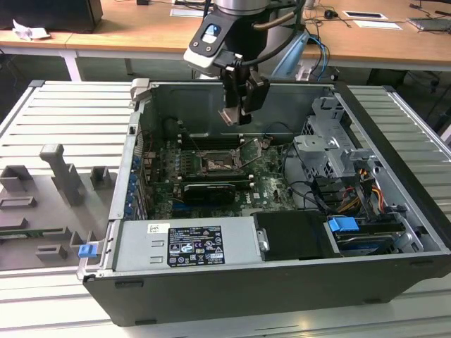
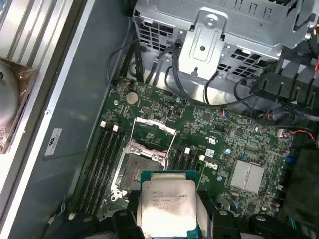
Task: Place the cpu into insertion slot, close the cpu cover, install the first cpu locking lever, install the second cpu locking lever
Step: 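Place the cpu into insertion slot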
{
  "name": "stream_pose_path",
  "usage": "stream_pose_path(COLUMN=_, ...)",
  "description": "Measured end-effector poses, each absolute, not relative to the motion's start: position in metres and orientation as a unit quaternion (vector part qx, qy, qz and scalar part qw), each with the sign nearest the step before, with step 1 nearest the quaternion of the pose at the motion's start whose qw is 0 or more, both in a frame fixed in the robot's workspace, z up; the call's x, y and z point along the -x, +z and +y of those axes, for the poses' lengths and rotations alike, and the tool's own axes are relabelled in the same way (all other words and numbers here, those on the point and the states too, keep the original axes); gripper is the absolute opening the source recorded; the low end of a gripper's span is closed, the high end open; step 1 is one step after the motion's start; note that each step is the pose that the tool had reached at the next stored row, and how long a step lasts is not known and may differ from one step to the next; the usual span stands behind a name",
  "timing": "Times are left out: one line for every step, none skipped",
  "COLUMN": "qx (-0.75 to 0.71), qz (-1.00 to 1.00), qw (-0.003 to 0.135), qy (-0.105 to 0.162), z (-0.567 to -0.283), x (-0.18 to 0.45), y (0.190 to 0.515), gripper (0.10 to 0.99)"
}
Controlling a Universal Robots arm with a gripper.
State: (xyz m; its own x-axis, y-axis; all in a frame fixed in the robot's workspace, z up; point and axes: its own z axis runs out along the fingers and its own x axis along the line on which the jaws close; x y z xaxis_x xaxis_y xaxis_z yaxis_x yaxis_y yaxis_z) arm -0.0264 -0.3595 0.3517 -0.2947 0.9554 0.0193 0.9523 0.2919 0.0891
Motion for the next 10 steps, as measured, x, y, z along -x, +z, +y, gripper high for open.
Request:
stream_pose_path(qx=-0.597, qz=0.801, qw=0.019, qy=0.042, z=-0.3595, x=0.0263, y=0.3510, gripper=0.525)
stream_pose_path(qx=-0.599, qz=0.799, qw=0.019, qy=0.042, z=-0.3595, x=0.0264, y=0.3499, gripper=0.525)
stream_pose_path(qx=-0.600, qz=0.799, qw=0.019, qy=0.042, z=-0.3595, x=0.0264, y=0.3492, gripper=0.525)
stream_pose_path(qx=-0.601, qz=0.798, qw=0.019, qy=0.042, z=-0.3595, x=0.0264, y=0.3484, gripper=0.525)
stream_pose_path(qx=-0.601, qz=0.798, qw=0.019, qy=0.041, z=-0.3595, x=0.0264, y=0.3473, gripper=0.525)
stream_pose_path(qx=-0.602, qz=0.797, qw=0.019, qy=0.041, z=-0.3595, x=0.0264, y=0.3464, gripper=0.525)
stream_pose_path(qx=-0.603, qz=0.797, qw=0.019, qy=0.041, z=-0.3594, x=0.0264, y=0.3451, gripper=0.525)
stream_pose_path(qx=-0.603, qz=0.796, qw=0.019, qy=0.041, z=-0.3594, x=0.0264, y=0.3444, gripper=0.525)
stream_pose_path(qx=-0.604, qz=0.796, qw=0.019, qy=0.041, z=-0.3594, x=0.0264, y=0.3438, gripper=0.525)
stream_pose_path(qx=-0.604, qz=0.796, qw=0.019, qy=0.041, z=-0.3595, x=0.0264, y=0.3433, gripper=0.525)
